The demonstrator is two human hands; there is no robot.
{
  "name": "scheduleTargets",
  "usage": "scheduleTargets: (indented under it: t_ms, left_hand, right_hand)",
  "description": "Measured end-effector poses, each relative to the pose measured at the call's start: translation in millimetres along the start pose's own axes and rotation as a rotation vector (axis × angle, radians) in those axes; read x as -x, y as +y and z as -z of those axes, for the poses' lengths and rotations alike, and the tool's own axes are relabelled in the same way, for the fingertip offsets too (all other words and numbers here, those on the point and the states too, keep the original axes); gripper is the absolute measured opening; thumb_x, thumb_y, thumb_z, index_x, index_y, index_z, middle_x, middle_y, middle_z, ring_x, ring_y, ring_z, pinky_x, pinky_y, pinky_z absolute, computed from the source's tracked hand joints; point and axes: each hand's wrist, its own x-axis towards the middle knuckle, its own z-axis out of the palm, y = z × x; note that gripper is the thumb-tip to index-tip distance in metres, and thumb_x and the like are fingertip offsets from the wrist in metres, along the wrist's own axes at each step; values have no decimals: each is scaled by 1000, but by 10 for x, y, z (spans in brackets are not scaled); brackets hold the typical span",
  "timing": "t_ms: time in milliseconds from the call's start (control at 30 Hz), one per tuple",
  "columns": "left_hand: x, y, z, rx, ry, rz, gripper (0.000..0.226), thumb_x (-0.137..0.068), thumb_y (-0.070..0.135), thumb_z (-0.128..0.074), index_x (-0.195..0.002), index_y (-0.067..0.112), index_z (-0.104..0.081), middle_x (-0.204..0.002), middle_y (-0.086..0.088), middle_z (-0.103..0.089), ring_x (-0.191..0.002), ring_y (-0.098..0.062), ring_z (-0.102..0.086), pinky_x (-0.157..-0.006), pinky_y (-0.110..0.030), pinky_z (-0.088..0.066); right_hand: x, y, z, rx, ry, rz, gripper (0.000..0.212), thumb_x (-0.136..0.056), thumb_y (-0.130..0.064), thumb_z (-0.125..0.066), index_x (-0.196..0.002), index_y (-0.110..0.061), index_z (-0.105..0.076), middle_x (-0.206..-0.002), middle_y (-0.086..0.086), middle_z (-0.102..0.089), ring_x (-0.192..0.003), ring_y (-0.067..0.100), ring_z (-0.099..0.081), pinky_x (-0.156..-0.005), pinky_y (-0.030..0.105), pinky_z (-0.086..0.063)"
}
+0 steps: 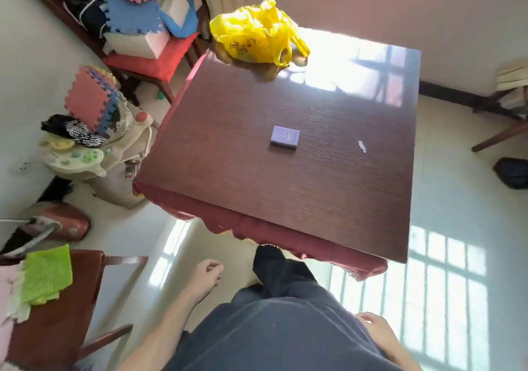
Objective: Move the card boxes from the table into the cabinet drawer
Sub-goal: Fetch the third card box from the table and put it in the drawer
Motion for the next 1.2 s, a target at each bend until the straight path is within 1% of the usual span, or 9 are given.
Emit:
scheduleTargets:
  t_ms: [167, 333, 400, 533, 633, 767, 933, 1000, 1200]
  left_hand:
    - [-115, 382, 126, -17, -23, -18, 15, -97, 17, -54, -109, 10, -60, -90, -7, -64, -70, -13, -58, -55, -15, -45]
    - [-175, 445, 245, -79, -34, 17, 16, -97, 18, -54, -109, 11, -61, -92, -5, -66, -75, -13, -61, -62, -18, -46]
    - [-179, 388, 314, -105, -22, 38, 15, -97, 16, -54, -109, 9, -61, -87, 0, -63, -73, -7, -58, -57, -12, -43]
    - [-241, 304, 491, -150, -30, 94, 15, -97, 15, -53, -107, 8, -62, -84, 4, -61, -73, -5, -55, -60, -15, -40]
    - [-297, 306, 589, -181, -52, 109, 13, -98, 18, -53, -106, 11, -60, -98, -1, -62, -81, -6, -55, -69, -20, -41]
    - [-392, 368, 667, -136, -38, 109, 14, -97, 18, -54, -108, 12, -60, -108, -5, -63, -83, -6, -58, -63, -12, -39]
    - [-467, 476, 718, -43, -13, 149, 13, -97, 13, -54, -107, 7, -60, -109, -16, -64, -95, -24, -65, -69, -20, -47]
    - [-459, 528, 719, -19, -7, 162, 18, -98, 11, -54, -112, 3, -59, -105, -16, -62, -89, -22, -63, -66, -18, -48]
    - [-447, 606, 731, 2, 7, 178, 20, -98, 13, -52, -116, 4, -58, -102, -14, -61, -80, -16, -58, -64, -17, -48]
  right_hand:
    - [-139, -608, 86, -69, 14, 70, 15, -96, -9, -61, -96, -11, -76, -109, 5, -73, -98, 22, -67, -97, 34, -47]
    - [-214, -1674, 314, -240, 33, 233, 15, -97, -13, -60, -96, -18, -75, -87, 9, -77, -71, 17, -69, -60, 16, -52]
    - [-233, -2101, 388, -234, 30, 311, 17, -96, -16, -60, -94, -24, -75, -86, 7, -77, -69, 15, -69, -65, 24, -57]
    - [-427, -2905, 547, 38, 92, 466, 21, -93, -27, -58, -110, -29, -71, -94, -5, -73, -86, 15, -69, -84, 31, -53]
    - [-609, -3474, 669, 270, 158, 524, 39, -92, -32, -56, -131, -30, -56, -114, 2, -60, -104, 25, -63, -92, 39, -50]
    - [-836, -4085, 737, 507, 265, 519, 63, -89, -31, -59, -148, -35, -36, -132, 10, -44, -115, 36, -56, -89, 50, -51]
    - [-1056, -4600, 732, 762, 347, 541, 83, -87, -17, -59, -155, -41, -19, -149, 14, -28, -109, 39, -52, -82, 49, -50]
    - [-1108, -4729, 737, 841, 359, 563, 88, -88, -12, -57, -157, -43, -14, -155, 15, -22, -109, 41, -53, -82, 48, -51]
    - [-1198, -4989, 740, 960, 320, 619, 76, -90, -13, -59, -153, -43, -28, -136, 10, -40, -102, 40, -64, -74, 41, -49]
